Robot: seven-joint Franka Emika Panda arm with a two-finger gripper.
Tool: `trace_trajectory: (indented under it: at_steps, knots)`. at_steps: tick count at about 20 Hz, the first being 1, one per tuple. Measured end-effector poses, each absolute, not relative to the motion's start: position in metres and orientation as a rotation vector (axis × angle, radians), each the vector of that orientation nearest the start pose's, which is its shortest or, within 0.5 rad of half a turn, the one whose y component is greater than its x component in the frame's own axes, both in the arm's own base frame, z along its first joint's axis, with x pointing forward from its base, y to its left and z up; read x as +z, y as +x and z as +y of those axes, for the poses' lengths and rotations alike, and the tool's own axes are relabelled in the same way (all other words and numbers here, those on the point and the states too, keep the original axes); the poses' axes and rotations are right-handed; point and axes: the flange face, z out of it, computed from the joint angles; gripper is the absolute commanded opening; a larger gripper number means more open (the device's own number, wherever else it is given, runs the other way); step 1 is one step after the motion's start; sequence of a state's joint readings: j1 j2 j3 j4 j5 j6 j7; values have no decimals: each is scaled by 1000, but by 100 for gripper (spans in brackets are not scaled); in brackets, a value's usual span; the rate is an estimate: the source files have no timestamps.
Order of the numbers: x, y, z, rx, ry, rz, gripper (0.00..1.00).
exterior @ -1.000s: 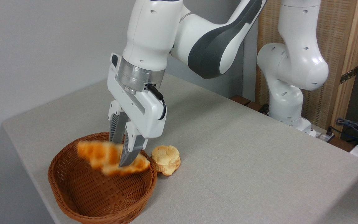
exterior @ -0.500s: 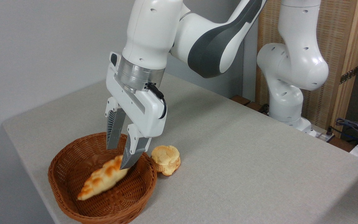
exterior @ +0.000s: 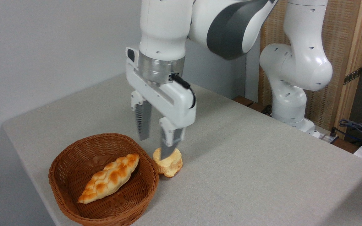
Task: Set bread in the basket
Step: 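Raise the open gripper up out of the basket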
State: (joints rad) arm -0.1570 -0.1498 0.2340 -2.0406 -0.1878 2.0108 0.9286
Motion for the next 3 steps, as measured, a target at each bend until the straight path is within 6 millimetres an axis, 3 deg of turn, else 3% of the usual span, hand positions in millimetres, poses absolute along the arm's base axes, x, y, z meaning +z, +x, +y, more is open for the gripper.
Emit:
trace_trajectory:
  at_steps: [3]
  knots:
    - [516,517,33,-198,-2997,1234,100]
